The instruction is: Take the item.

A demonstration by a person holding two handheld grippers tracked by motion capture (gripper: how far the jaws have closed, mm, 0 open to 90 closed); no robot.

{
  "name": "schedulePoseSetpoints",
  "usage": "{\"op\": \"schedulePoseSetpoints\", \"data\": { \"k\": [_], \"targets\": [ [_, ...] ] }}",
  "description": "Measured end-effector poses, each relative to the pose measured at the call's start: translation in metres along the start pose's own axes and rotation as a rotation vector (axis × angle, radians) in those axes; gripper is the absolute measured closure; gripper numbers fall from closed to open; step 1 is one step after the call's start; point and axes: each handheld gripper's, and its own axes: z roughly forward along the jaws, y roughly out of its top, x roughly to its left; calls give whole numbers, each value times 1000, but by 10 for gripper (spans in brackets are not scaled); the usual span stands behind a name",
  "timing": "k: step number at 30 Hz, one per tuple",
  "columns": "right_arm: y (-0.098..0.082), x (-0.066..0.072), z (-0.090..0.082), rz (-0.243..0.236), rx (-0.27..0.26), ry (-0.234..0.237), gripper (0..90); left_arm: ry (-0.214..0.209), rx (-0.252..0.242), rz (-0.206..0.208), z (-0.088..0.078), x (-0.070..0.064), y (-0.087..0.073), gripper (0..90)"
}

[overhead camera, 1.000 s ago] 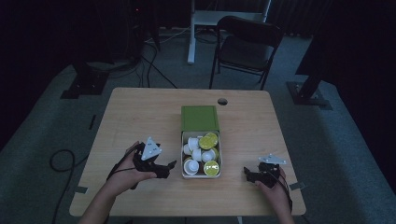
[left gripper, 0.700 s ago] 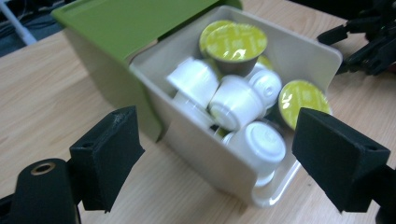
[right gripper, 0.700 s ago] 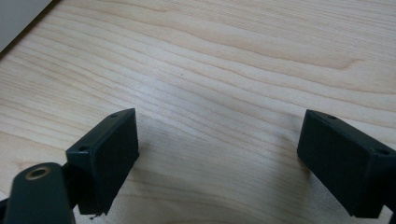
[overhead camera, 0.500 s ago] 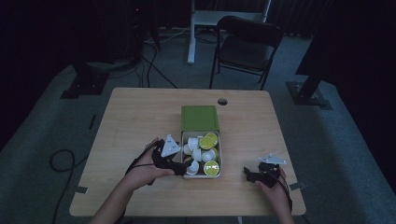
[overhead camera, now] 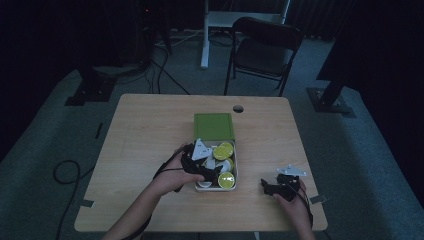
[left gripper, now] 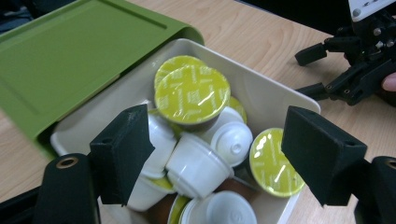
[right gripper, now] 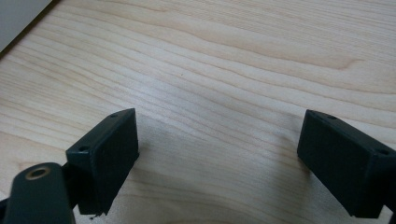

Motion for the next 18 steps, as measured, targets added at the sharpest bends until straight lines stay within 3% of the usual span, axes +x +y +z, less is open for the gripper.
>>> {"op": "schedulePoseSetpoints", "data": {
  "k": [5,9,18],
  "targets": [
    [0,0,0,-1,0,-1,121,0,14,-16,12,0,3,284],
    [0,0,0,-2,0,0,121,23,31,-19,21,2,4,284],
    [0,0,0,-5,-1,1,122,26,59,-35,35,5,7,285]
  ]
}}
